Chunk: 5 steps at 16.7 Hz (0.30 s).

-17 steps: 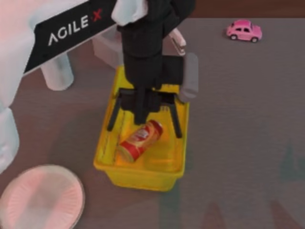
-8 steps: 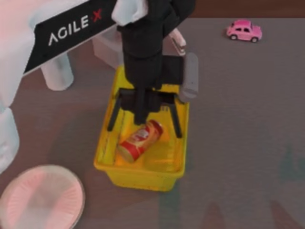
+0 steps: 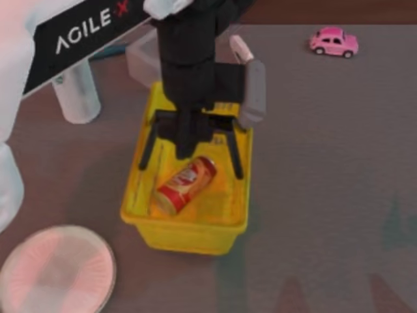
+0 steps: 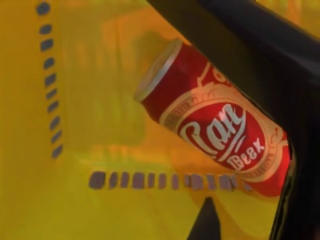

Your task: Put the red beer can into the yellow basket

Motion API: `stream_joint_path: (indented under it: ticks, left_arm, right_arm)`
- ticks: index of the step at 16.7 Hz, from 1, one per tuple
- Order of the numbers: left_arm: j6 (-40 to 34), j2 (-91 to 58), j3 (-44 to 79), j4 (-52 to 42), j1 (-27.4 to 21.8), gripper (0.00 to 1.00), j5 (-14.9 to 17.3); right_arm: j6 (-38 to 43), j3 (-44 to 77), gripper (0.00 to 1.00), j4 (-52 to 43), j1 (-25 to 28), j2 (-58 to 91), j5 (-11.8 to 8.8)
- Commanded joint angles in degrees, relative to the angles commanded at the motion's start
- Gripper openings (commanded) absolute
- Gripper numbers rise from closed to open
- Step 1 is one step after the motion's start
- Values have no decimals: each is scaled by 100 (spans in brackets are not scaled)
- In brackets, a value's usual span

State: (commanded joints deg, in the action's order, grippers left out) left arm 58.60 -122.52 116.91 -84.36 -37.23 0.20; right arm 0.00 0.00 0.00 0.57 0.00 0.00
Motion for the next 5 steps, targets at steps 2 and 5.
stream_joint_path:
  ticks: [2,5]
  left_arm:
    - [83,28,322,-384,94,0,-4]
    - [141,70,604,-688,199,0,-7]
  right_arm:
    - [0,0,100,0,0,0,0]
    - [0,0,100,0,0,0,0]
